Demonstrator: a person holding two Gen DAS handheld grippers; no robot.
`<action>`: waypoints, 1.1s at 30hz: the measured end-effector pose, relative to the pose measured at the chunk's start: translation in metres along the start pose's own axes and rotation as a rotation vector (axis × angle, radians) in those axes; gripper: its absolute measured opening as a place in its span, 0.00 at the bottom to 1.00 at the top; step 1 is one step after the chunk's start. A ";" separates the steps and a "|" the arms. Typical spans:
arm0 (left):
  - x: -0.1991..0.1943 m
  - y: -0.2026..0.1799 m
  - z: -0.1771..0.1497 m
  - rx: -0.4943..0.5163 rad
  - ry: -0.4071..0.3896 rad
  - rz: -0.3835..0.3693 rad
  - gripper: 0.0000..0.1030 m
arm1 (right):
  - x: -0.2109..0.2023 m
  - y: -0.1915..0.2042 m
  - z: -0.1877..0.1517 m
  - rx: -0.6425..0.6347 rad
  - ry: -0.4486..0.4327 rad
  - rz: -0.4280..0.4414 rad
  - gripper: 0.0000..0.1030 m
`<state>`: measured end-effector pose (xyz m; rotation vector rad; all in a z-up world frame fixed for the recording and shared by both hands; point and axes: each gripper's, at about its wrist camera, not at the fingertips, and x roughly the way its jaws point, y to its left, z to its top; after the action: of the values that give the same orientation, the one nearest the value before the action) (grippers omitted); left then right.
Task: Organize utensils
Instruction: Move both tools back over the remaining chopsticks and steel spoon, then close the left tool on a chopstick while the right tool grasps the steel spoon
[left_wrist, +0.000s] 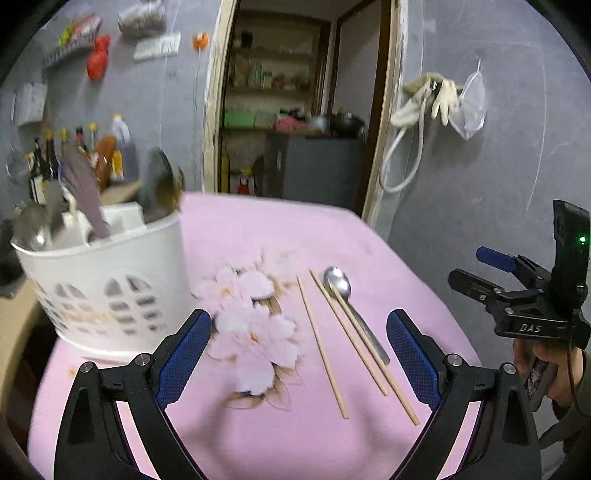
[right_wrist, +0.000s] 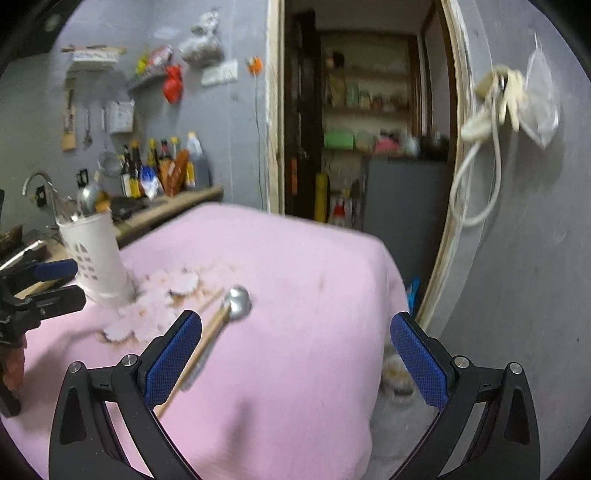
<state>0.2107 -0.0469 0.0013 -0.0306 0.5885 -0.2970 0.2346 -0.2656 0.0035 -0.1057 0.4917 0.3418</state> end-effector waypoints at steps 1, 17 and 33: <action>0.007 -0.001 -0.001 -0.003 0.026 -0.005 0.85 | 0.007 -0.001 -0.002 0.000 0.033 -0.007 1.00; 0.088 0.009 -0.002 -0.043 0.363 -0.073 0.34 | 0.072 0.005 -0.008 -0.091 0.295 0.094 0.99; 0.107 0.011 0.001 -0.029 0.401 -0.050 0.04 | 0.102 0.026 -0.001 -0.174 0.338 0.120 0.99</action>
<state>0.2990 -0.0671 -0.0571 -0.0132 0.9912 -0.3462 0.3097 -0.2113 -0.0467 -0.3073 0.8049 0.4876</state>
